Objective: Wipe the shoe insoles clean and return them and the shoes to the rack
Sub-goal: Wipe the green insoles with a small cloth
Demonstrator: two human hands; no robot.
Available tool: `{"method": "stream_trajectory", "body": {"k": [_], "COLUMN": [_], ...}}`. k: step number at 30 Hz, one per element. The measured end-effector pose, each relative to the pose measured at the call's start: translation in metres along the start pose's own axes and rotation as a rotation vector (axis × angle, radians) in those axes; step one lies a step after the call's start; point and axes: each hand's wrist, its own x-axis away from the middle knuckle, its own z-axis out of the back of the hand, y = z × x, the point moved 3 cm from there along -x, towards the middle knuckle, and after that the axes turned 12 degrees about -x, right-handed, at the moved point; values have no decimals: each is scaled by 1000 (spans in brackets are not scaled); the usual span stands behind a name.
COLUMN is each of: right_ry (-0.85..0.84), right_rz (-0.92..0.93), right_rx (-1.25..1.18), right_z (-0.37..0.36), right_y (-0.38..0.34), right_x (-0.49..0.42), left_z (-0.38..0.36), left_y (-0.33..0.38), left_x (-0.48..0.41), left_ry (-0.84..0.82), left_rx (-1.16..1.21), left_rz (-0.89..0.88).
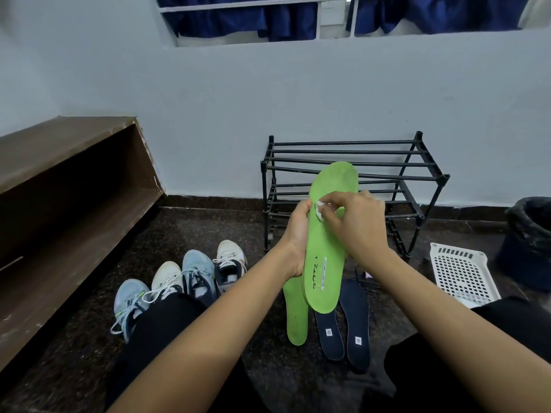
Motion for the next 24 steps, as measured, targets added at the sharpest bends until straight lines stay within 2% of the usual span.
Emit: {"method": "stream_trajectory", "body": {"k": [7,14,21,24], "right_ry": [-91,-167,-84,-23], "right_rz": [98,239,162,85], "right_rx": [-154,-78,-58,-56], "right_z": [-4,-8,-1,4], "right_y": [-23,-38,-24,-13], "right_x": [16,35,15,2], "left_z": [17,31,19,6], "left_y": [7,16,7,4], "left_x": [-5,-8,-6,-2], "left_ry": [102,132,122,46], "left_rx": [30,152,42,9], "left_rz": [-12,-83,-38,-52]}}
